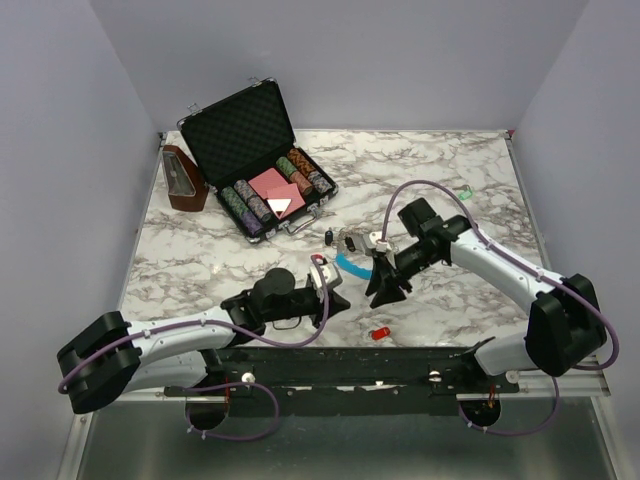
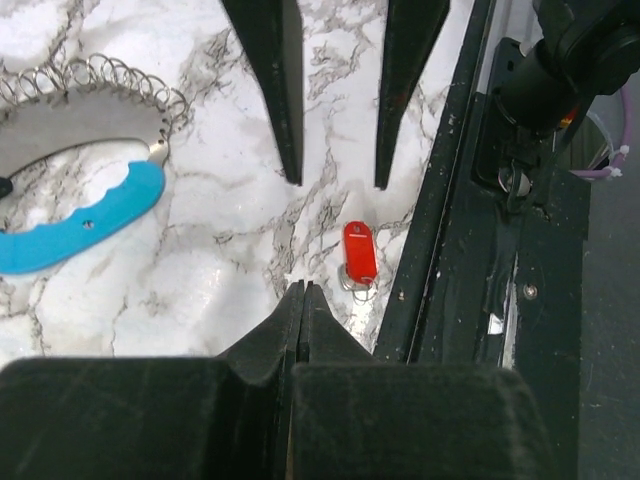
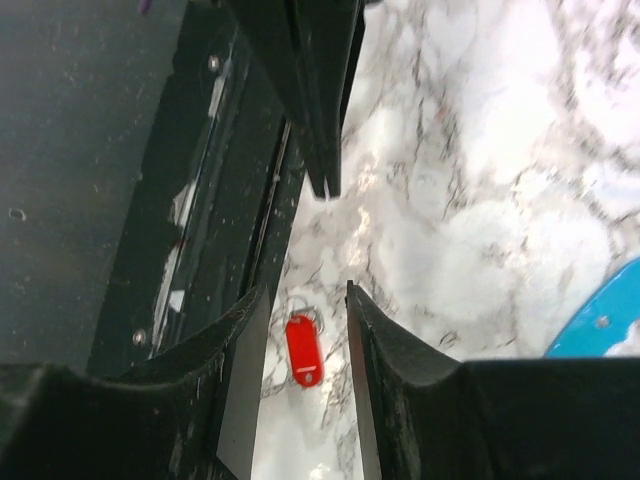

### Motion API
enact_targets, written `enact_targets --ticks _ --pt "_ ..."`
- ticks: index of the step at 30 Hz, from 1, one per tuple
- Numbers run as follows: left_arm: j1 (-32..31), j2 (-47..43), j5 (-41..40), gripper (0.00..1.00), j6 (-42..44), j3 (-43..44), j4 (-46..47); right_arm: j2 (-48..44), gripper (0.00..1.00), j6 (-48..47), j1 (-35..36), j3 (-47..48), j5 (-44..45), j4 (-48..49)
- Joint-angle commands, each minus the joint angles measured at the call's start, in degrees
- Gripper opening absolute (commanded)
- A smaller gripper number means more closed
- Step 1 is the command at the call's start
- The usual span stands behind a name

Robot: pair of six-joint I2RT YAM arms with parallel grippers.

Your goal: Put the keys on the keyring

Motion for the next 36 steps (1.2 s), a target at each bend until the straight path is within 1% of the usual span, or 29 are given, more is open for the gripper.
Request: enact_targets --ticks 1,4,7,9,11,12,13,14,18,21,26,29,31,32,33,35,36 --pt "0.2 -1.1 -2.1 0.0 -3.1 -3.5 5.7 -1.7 0.46 -2.8 0.3 -4.7 5.5 0.0" --pt "0.2 -2.6 -3.5 0.0 -3.5 -5.9 8.4 -2.6 0.49 -8.4 0.4 -7.3 5.4 -1.8" --pt "0.2 -5.0 -3.7 0.0 -2.0 -9.5 12.7 -2.7 0.51 -11.0 0.4 -8.6 4.9 -2.1" --pt "0.1 -7.0 -1.0 0.0 1.3 -13.6 21.3 -2.2 0.51 -12.1 0.4 -8.8 4.6 -2.5" --pt "0.0 -8.9 2.3 0.0 6.5 -19.2 30.9 -2.0 0.52 -13.4 0.3 -8.8 4.3 -2.6" --pt "-0.1 -9.5 3.7 0.0 9.2 -20.8 34.4 -2.0 0.53 -13.8 0.4 -9.0 4.1 -2.5" --pt "-0.1 -10.3 5.2 0.0 10.9 -22.2 35.8 -2.0 0.53 -14.2 0.4 -9.4 4.1 -2.4" --pt "-0.1 -11.8 7.0 0.0 14.2 -22.2 34.5 -2.0 0.54 -15.5 0.4 -9.6 4.0 -2.4" --pt "-1.3 -15.7 10.8 0.0 20.3 -17.0 20.5 -2.0 0.57 -19.5 0.3 -10.4 3.2 -4.0" --pt "-3.1 -20.1 11.0 0.0 25.7 -14.3 13.4 -2.0 0.58 -20.3 0.4 -10.3 3.0 -4.2" --pt "-6.9 -26.6 9.0 0.0 35.4 -8.0 -2.6 -1.9 0.58 -19.5 0.5 -10.2 3.0 -3.4" --pt "-7.4 -28.7 9.5 0.0 37.7 -5.4 -7.9 -1.9 0.58 -19.4 0.3 -10.0 2.9 -3.2" --pt "-7.4 -29.5 10.0 0.0 37.1 -5.0 -8.3 -2.0 0.58 -19.3 0.4 -9.8 2.7 -3.3" --pt "-7.4 -30.3 10.3 0.0 35.0 -5.4 -6.5 -2.1 0.58 -19.3 0.4 -9.9 2.6 -3.3" --pt "-7.3 -31.0 10.7 0.0 32.4 -6.6 -2.7 -2.1 0.58 -19.2 0.3 -9.7 2.6 -3.2" --pt "-5.4 -31.6 12.5 0.0 22.6 -8.8 5.9 -2.1 0.58 -19.1 0.3 -9.7 2.4 -3.3" --pt "-3.8 -31.3 13.2 0.0 14.9 -9.5 9.9 -2.2 0.58 -19.0 0.3 -9.8 2.4 -3.2"
